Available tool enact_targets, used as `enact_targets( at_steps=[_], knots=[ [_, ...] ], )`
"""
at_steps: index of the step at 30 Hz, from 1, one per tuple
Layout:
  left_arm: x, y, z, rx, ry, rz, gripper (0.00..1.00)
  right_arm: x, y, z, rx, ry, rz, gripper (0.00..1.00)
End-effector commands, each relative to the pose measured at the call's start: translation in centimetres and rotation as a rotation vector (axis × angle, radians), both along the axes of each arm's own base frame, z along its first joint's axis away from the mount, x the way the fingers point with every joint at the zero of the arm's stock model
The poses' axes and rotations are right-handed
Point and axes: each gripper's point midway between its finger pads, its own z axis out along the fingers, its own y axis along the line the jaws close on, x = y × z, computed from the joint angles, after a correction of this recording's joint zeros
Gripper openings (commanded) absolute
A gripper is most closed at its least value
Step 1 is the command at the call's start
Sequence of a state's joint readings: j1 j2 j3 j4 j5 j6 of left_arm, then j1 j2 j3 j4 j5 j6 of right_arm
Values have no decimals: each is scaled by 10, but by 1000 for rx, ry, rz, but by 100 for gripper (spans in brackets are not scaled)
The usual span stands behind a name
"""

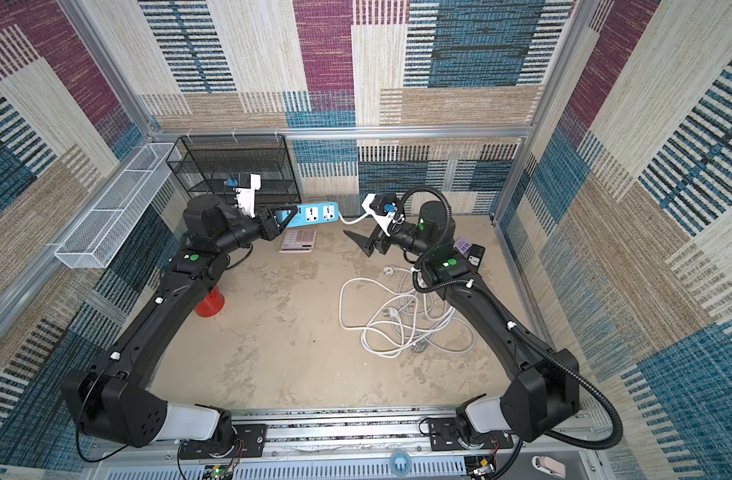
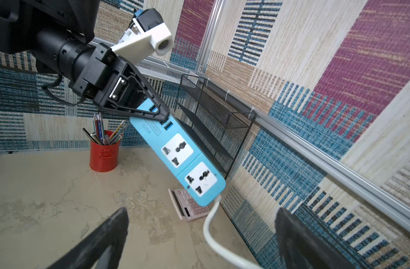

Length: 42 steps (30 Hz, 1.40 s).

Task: Unwrap the cord wrapped around the power strip
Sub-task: Place the power strip at the center of the board.

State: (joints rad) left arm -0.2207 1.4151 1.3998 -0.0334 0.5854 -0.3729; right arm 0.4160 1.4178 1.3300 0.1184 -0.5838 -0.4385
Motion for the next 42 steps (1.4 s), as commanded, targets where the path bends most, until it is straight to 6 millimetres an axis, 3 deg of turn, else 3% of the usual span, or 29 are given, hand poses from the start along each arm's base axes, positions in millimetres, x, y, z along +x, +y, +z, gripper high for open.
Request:
enact_targets(
  at_steps=[1, 6, 9, 12, 22, 32, 42],
  knots=[
    [-7, -9, 3, 38, -25, -61, 0, -1, 15, -1, -100, -88, 44, 98],
    [-12, -16, 5, 45, -18, -98, 0, 8, 41, -11, -203, -72, 70, 98],
    [-13, -17, 5, 50, -18, -104, 0, 13, 54, -28, -260, -45, 67, 98],
    [-14, -17, 6, 50, -22, -107, 0, 14, 64, -27, -273, -54, 62, 98],
    [-22, -25, 10, 49, -30, -141, 0, 32, 77, -39, -292, -29, 33, 97],
    [-25, -28, 12, 47, -34, -155, 0, 44, 79, -49, -304, 0, 7, 73],
    [-26, -29, 12, 47, -35, -161, 0, 53, 77, -47, -289, 3, -38, 23]
  ],
)
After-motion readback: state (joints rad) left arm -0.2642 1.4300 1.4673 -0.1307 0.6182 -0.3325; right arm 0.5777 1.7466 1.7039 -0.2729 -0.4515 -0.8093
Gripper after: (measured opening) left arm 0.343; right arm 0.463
